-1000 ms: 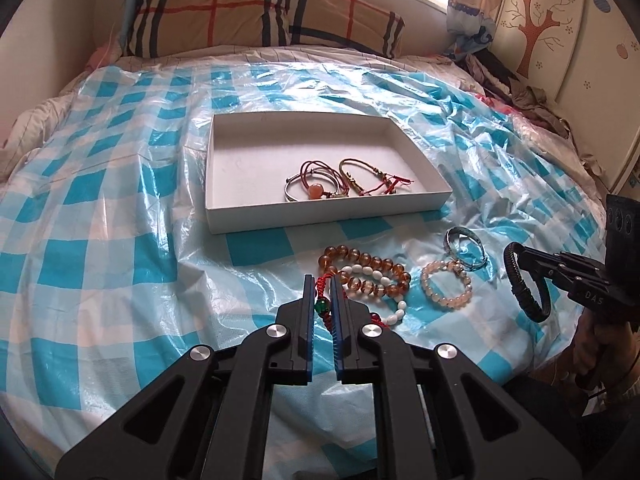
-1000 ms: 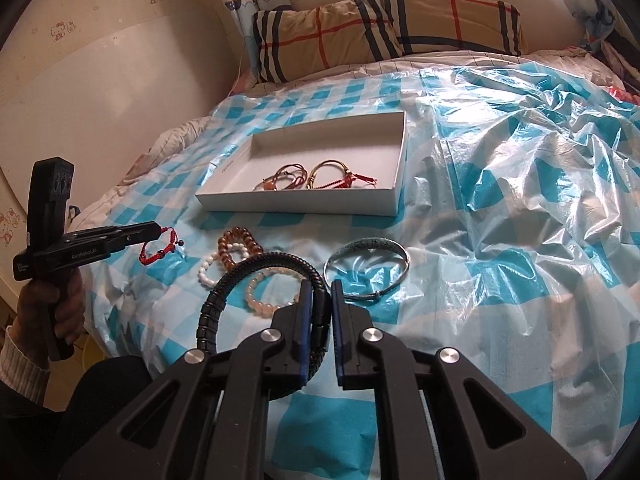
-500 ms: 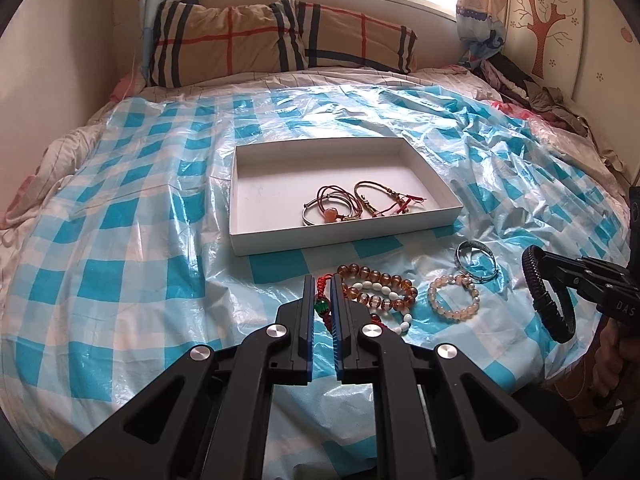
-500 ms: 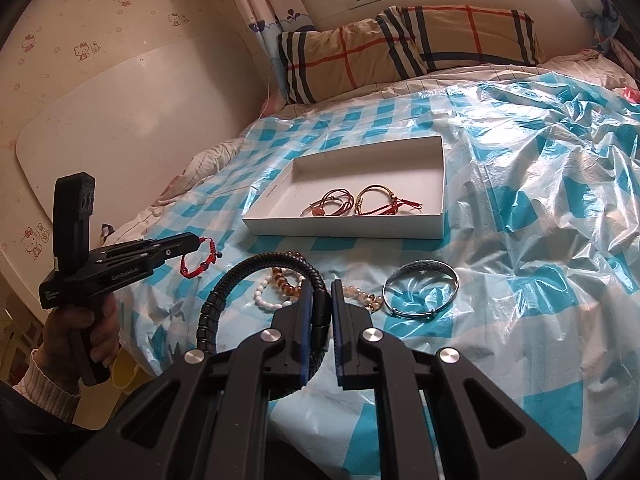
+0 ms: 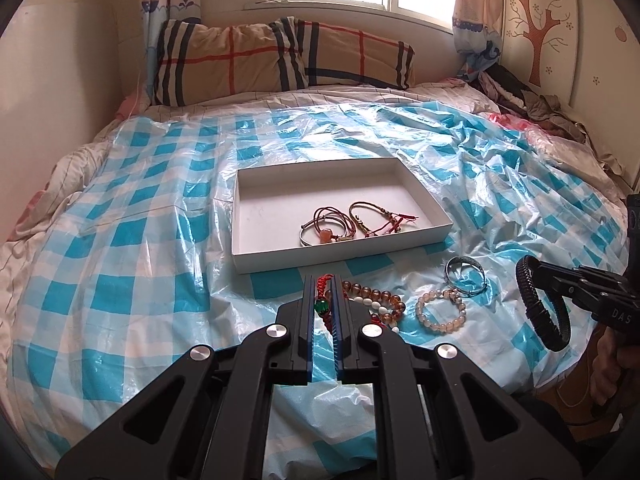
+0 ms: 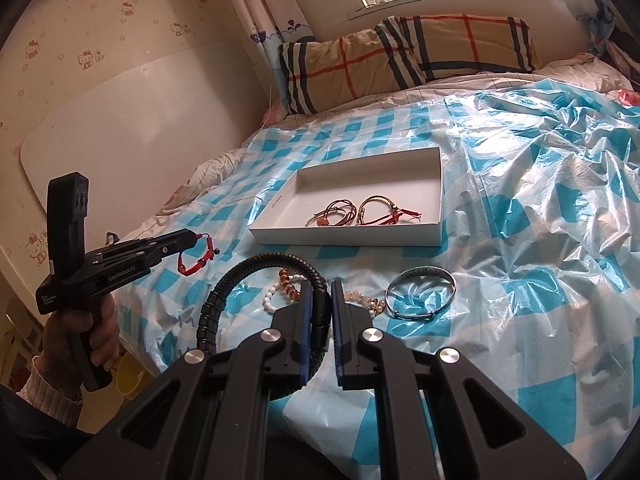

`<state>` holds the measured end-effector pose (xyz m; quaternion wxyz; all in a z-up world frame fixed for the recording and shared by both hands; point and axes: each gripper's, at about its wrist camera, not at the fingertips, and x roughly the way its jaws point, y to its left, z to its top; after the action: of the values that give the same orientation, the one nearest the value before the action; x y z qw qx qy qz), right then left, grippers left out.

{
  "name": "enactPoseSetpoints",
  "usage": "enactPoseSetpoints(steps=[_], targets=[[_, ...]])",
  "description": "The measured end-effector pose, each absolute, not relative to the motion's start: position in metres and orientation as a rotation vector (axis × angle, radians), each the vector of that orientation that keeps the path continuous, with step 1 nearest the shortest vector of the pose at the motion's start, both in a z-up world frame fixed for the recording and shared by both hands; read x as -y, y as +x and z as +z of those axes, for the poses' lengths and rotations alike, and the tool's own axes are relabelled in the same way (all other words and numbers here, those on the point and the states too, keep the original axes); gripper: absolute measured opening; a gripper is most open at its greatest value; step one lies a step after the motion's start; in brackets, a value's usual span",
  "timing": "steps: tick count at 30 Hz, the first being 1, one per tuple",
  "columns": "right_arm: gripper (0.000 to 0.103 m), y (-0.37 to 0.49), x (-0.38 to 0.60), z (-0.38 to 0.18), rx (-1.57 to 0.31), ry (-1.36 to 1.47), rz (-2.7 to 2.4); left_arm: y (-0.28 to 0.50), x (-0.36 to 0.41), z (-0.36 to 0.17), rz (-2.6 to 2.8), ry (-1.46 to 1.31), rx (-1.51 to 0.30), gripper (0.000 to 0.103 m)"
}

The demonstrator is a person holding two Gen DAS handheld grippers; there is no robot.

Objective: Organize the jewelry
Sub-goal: 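Lift both held bracelets off the bed with both tools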

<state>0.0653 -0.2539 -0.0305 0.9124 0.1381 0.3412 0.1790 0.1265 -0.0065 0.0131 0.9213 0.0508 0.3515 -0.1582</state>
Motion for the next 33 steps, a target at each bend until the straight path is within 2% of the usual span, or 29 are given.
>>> enactPoseSetpoints(steps=[33], targets=[[0.010, 0.088, 0.252, -0.043, -0.685, 0.364, 0.390, 0.142, 0.012, -0.002, -0.305, 0.090, -0.723, 0.007]])
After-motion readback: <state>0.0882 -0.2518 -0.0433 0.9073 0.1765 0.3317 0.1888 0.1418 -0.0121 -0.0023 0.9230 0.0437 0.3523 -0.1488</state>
